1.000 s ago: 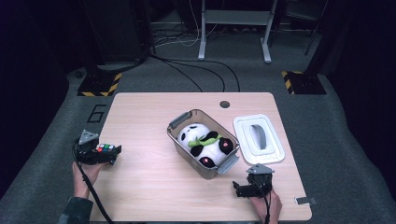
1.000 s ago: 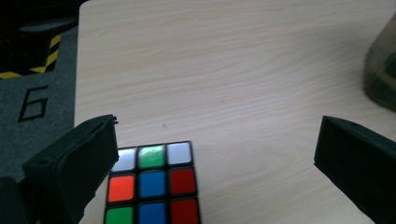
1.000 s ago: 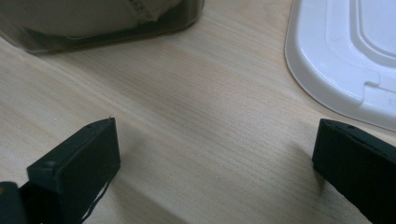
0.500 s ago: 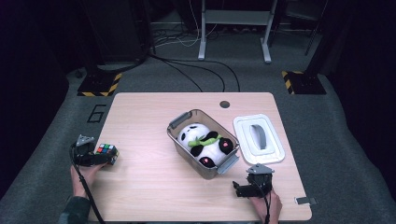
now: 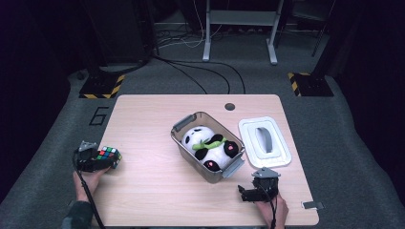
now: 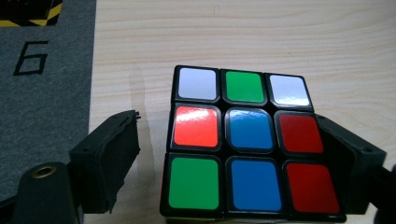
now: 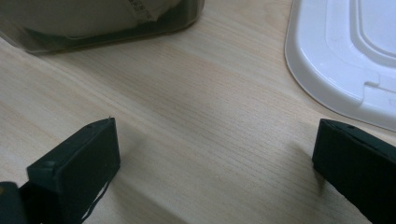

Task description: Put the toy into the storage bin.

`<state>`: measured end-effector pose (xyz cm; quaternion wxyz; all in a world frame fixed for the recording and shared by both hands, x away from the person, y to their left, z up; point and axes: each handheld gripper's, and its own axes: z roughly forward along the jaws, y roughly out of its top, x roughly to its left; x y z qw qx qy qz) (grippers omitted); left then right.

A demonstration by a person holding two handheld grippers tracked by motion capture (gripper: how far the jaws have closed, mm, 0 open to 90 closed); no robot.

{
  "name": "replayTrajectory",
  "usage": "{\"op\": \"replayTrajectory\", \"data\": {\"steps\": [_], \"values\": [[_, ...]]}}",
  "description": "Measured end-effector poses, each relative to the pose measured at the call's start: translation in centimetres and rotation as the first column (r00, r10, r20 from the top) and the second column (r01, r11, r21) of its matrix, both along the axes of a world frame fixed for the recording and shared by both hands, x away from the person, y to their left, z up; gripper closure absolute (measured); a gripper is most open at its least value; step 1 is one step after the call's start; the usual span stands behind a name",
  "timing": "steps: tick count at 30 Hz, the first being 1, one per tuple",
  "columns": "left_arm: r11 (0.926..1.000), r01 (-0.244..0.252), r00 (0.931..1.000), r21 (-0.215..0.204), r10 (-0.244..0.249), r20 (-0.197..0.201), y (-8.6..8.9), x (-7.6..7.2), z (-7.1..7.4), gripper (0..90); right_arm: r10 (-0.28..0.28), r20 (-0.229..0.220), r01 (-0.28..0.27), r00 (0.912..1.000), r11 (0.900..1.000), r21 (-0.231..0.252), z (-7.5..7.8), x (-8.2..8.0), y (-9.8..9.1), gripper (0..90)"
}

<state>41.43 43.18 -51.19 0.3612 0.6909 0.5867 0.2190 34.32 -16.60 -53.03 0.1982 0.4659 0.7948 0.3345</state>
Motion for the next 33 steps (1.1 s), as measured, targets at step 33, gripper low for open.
{"op": "replayTrajectory", "data": {"steps": [33], "values": [[0.9933, 0.110, 0.9921, 0.035, -0.112, 0.056, -5.5, -1.0, 5.5, 33.7, 0.000, 0.001, 0.000, 1.0000, 1.0000, 0.000, 0.0, 0.0, 0.0, 0.2]]}}
